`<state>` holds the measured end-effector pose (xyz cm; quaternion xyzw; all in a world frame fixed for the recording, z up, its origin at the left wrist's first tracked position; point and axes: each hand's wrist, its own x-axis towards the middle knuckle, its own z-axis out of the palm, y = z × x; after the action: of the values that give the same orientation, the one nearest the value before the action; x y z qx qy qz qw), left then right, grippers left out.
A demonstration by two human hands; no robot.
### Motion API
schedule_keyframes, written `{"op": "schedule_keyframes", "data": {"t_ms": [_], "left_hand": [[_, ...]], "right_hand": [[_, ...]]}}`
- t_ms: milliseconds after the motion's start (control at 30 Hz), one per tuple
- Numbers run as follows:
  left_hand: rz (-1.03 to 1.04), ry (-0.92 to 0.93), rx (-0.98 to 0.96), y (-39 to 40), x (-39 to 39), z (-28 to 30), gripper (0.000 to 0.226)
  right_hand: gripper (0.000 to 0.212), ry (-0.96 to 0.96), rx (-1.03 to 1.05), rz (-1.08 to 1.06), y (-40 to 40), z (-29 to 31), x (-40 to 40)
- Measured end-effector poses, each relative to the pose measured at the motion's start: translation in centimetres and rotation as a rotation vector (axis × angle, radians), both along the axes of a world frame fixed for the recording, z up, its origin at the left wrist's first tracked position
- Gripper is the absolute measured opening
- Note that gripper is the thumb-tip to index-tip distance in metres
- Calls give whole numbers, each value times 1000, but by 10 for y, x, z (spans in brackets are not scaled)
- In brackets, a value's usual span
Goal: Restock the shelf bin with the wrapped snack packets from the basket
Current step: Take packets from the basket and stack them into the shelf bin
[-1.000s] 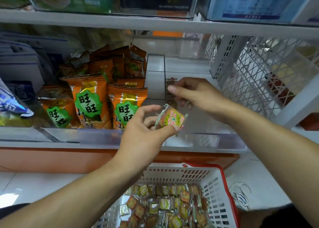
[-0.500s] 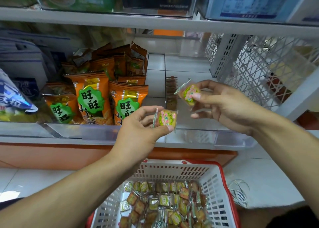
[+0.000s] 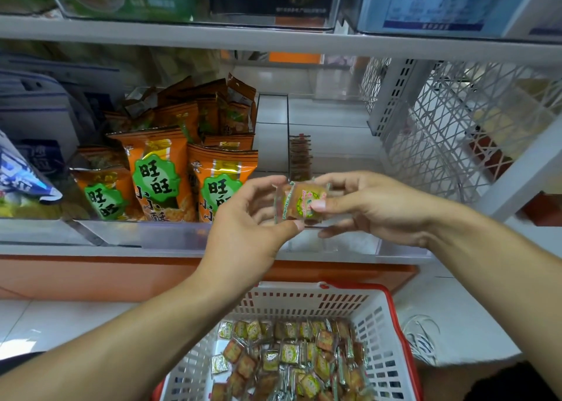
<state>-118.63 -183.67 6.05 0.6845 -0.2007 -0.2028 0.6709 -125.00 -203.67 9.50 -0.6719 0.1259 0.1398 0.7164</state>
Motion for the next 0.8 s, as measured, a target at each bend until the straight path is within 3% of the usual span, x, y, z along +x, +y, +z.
{"op": "schedule_keyframes", "data": {"t_ms": [133, 233, 433, 633, 733, 800], "left_hand": [[90, -130, 96, 0, -1, -3, 59], [97, -222, 189, -1, -3, -6, 59], [8, -248, 277, -7, -5, -11, 71], [-72, -233, 338, -10, -6, -14, 88], [-102, -216, 338, -12, -8, -15, 90], [-114, -212, 343, -12, -9, -16, 92]], "right_hand": [[45, -17, -121, -201, -19, 0, 14], [39, -10, -542, -259, -31, -13, 26], [35, 7, -1135, -60, -34, -48, 52], [26, -133, -1162, -92, -22, -67, 77], [40, -106, -1162, -173, -25, -74, 82], [57, 8, -1102, -236, -29, -76, 83]]}}
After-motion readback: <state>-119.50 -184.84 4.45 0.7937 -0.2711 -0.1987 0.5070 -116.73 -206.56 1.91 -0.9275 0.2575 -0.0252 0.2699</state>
